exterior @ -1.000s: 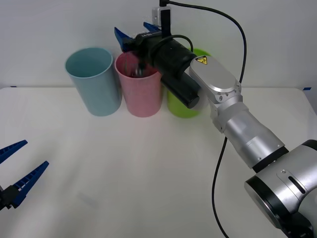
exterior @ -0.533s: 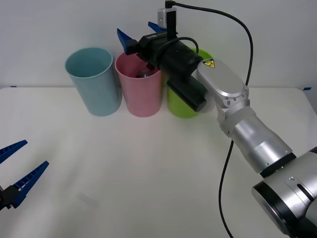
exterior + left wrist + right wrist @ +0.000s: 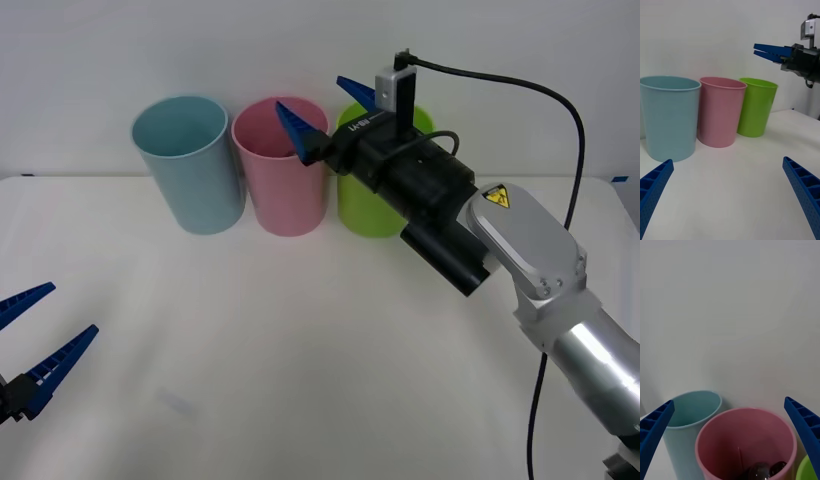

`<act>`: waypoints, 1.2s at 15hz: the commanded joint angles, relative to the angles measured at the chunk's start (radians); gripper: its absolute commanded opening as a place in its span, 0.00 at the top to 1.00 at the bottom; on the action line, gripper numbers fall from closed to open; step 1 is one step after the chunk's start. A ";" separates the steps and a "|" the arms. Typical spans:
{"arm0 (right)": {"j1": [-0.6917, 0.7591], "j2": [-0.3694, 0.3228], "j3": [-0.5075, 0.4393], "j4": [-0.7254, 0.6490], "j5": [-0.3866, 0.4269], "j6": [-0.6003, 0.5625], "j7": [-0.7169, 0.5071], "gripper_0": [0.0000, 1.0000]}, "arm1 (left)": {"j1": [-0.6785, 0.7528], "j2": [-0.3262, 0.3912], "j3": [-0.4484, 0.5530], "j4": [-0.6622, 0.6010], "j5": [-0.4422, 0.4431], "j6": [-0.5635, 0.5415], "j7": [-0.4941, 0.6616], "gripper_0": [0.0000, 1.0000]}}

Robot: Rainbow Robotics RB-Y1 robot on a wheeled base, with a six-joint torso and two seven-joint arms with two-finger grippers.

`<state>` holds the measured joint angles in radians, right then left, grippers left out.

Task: Grasp the object on the table and drop it into the matching bin: aluminum can to the light blue bin, PET bottle to the pink bin.

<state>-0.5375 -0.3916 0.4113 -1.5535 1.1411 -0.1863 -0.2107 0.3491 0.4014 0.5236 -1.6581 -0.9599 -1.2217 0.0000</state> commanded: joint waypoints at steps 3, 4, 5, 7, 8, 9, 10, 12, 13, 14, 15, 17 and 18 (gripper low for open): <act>0.241 -0.136 -0.032 -0.234 -0.012 -0.035 0.008 0.00 | 0.000 0.000 0.000 0.000 0.000 0.000 0.000 0.00; 0.298 -0.153 -0.063 -0.267 -0.012 -0.076 0.013 0.00 | 0.000 0.000 0.000 0.000 0.000 0.000 0.000 0.00; 0.357 -0.162 -0.101 -0.290 -0.012 -0.125 0.017 0.00 | 0.000 0.000 0.000 0.000 0.000 0.000 0.000 0.00; 0.462 -0.165 -0.178 -0.319 -0.011 -0.228 0.034 0.00 | 0.000 0.000 0.000 0.000 0.000 0.000 0.000 0.00; 0.511 -0.165 -0.220 -0.333 -0.011 -0.278 0.043 0.00 | 0.000 0.000 0.000 0.000 0.000 0.000 0.000 0.00; 0.545 -0.165 -0.247 -0.339 -0.009 -0.312 0.051 0.00 | 0.000 0.000 0.000 0.000 0.000 0.000 0.000 0.00; 0.597 -0.165 -0.287 -0.347 -0.009 -0.364 0.066 0.00 | 0.000 0.000 0.000 0.000 0.000 0.000 0.000 0.00; 0.673 -0.151 -0.355 -0.350 -0.009 -0.446 0.123 0.00 | 0.000 0.000 0.000 0.000 0.000 0.000 0.000 0.00; 0.705 -0.141 -0.387 -0.349 -0.011 -0.476 0.169 0.00 | 0.000 0.000 0.000 0.000 0.000 0.000 0.000 0.00; 0.740 -0.135 -0.410 -0.350 -0.015 -0.501 0.195 0.00 | 0.000 0.000 0.000 0.000 0.000 0.000 0.000 0.00; 0.771 -0.130 -0.425 -0.349 -0.026 -0.522 0.215 0.00 | 0.000 0.000 0.000 0.000 0.000 0.000 0.000 0.00; 0.843 -0.130 -0.463 -0.349 -0.038 -0.539 0.284 0.00 | 0.000 0.000 0.000 0.000 0.000 0.000 0.000 0.00; 0.875 -0.128 -0.477 -0.349 -0.052 -0.548 0.306 0.00 | 0.000 0.000 0.000 0.000 0.000 0.000 0.000 0.00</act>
<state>0.3137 -0.5212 -0.0550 -1.9025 1.0991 -0.7278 0.0771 0.3491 0.4014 0.5236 -1.6581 -0.9599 -1.2217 0.0000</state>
